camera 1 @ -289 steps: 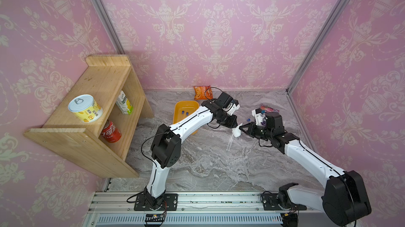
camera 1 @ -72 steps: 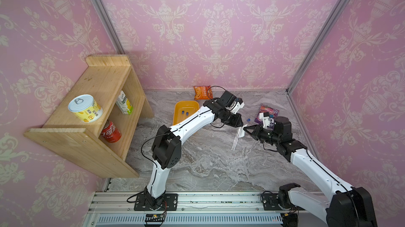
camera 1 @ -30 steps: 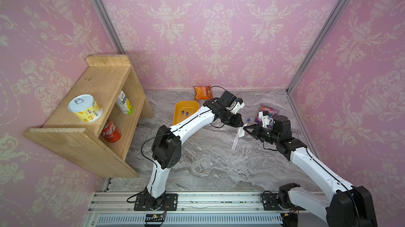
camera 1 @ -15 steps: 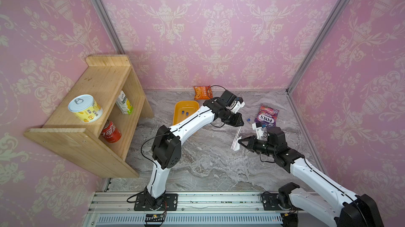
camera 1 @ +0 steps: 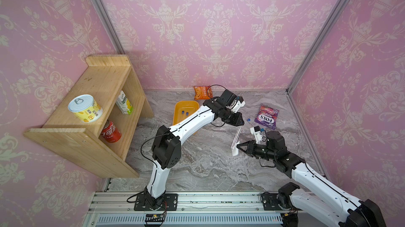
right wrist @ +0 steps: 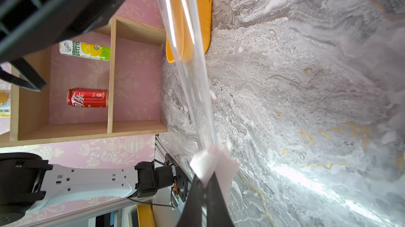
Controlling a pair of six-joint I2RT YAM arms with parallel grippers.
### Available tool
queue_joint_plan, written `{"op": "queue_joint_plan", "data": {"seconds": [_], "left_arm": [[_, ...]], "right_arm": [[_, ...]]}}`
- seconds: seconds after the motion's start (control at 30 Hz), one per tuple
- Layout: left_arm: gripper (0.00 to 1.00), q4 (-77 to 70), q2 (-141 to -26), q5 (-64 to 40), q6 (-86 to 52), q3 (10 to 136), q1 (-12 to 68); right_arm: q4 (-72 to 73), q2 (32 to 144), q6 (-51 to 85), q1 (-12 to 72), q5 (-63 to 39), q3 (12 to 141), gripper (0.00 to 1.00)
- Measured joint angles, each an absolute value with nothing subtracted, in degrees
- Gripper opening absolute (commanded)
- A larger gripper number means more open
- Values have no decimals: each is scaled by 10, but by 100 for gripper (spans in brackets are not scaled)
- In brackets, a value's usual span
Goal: Wipe the exteriors of test tubes
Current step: Wipe the dirt from the test tube.
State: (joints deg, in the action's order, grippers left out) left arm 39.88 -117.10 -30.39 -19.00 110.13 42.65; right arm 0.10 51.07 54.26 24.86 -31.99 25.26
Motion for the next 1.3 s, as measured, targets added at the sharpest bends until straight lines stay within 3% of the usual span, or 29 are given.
{"op": "queue_joint_plan", "data": {"seconds": [0.83,1.3], "left_arm": [[20,399,-1171,-304,-190,1102,425],[20,399,-1171,-312,-190,1102,425]], "right_arm": [[-38,490,538,258,-351,255,0],[-86,509,468,258,-281,311,0]]}}
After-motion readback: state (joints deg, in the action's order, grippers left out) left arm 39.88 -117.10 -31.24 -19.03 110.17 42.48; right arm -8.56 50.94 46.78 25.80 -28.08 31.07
